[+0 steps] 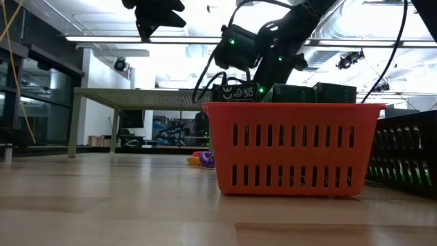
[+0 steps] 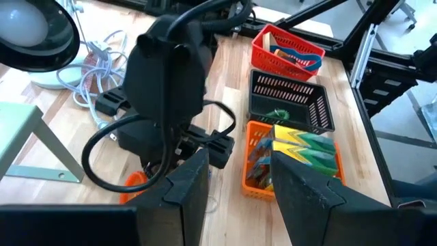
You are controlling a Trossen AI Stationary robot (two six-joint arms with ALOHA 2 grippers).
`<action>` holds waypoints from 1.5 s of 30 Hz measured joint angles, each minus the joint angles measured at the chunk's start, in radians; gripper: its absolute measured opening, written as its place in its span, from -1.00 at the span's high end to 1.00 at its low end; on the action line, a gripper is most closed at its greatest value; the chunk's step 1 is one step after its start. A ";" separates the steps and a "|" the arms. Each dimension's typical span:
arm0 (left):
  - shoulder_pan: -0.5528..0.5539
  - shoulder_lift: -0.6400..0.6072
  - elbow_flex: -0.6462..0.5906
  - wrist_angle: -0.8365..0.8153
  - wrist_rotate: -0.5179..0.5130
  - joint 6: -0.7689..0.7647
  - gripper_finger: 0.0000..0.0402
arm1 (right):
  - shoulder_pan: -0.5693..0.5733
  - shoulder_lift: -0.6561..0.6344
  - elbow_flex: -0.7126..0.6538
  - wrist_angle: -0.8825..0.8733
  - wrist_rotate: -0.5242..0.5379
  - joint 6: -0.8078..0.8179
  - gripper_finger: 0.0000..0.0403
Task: Pick & Place Office Desk Supplies
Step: Put the black wrist coil into the black basket
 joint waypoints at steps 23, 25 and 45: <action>0.000 0.000 0.000 0.009 0.000 0.000 0.24 | -0.008 0.001 -0.001 0.005 -0.002 0.002 0.87; 0.000 0.000 0.000 0.009 0.000 0.000 0.24 | -0.008 0.001 -0.001 0.005 -0.002 0.002 0.88; 0.000 0.000 0.000 0.008 0.000 0.000 0.24 | -0.007 -0.150 -0.001 -0.066 -0.023 0.006 0.87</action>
